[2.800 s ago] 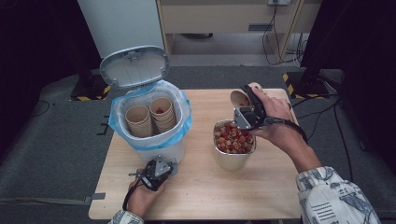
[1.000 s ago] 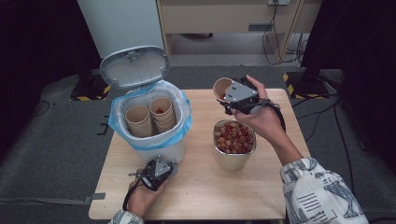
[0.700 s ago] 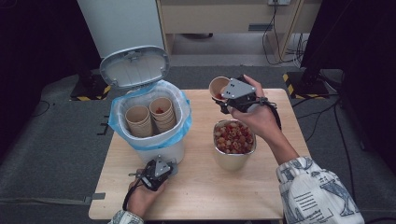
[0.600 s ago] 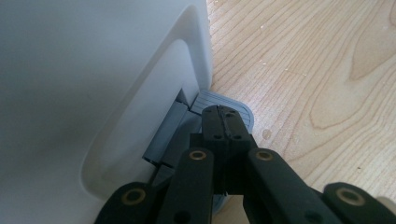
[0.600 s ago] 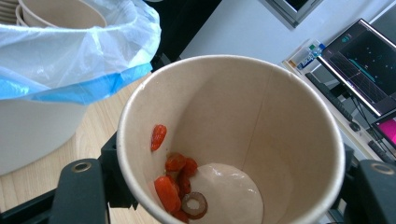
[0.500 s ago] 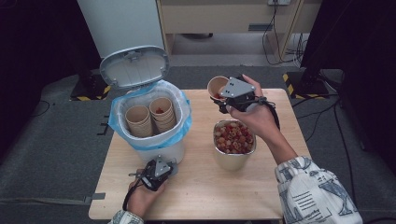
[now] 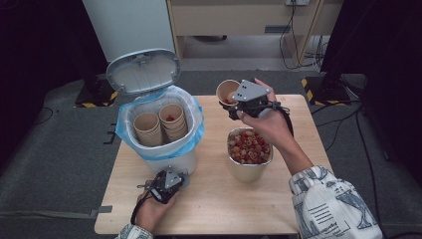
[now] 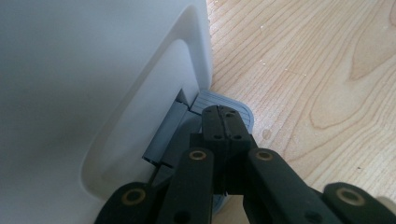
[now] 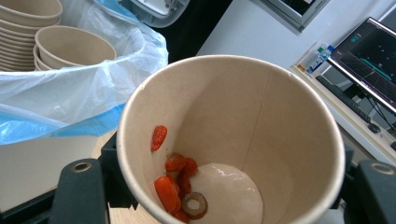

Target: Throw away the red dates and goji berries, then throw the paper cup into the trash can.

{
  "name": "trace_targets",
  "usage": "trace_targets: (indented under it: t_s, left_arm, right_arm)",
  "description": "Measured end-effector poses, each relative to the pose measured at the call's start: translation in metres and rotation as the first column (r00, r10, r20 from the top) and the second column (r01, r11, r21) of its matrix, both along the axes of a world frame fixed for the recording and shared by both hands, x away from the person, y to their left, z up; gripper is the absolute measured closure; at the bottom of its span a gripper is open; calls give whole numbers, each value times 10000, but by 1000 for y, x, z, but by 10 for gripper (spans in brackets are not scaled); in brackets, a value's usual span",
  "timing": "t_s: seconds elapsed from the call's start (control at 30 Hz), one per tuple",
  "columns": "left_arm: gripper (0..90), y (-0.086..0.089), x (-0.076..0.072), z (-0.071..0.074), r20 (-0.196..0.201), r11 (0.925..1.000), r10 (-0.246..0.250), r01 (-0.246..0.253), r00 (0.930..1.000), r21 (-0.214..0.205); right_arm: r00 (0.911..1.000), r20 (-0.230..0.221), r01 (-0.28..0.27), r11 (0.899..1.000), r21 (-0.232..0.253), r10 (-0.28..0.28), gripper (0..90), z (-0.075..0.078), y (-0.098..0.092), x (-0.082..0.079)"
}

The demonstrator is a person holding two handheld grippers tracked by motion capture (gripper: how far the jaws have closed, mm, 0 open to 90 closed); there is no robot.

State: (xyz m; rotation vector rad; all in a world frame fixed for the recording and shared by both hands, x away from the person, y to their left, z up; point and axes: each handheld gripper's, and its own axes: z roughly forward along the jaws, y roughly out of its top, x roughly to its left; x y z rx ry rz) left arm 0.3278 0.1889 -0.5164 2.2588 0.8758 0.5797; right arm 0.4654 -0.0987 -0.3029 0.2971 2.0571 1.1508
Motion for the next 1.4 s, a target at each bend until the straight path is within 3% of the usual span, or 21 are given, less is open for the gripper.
trace_targets:
  t_s: [0.4, 0.83, 1.4]
  left_arm:
    - [898, 0, 0, 0, -1, 10000, 3, -3, 10000, -4]
    - [898, 0, 0, 0, -9, 10000, 2, -2, 10000, -15]
    - [898, 0, 0, 0, -22, 10000, 13, -13, 10000, -10]
  right_arm:
    - [9996, -269, -83, 9988, 482, 96, 290, 1, 2, 1]
    - [9984, -527, -187, 9974, 695, 224, 290, 2, 5, 1]
    - [9869, -1277, -802, 9867, 1414, 985, 289, 10, 25, -6]
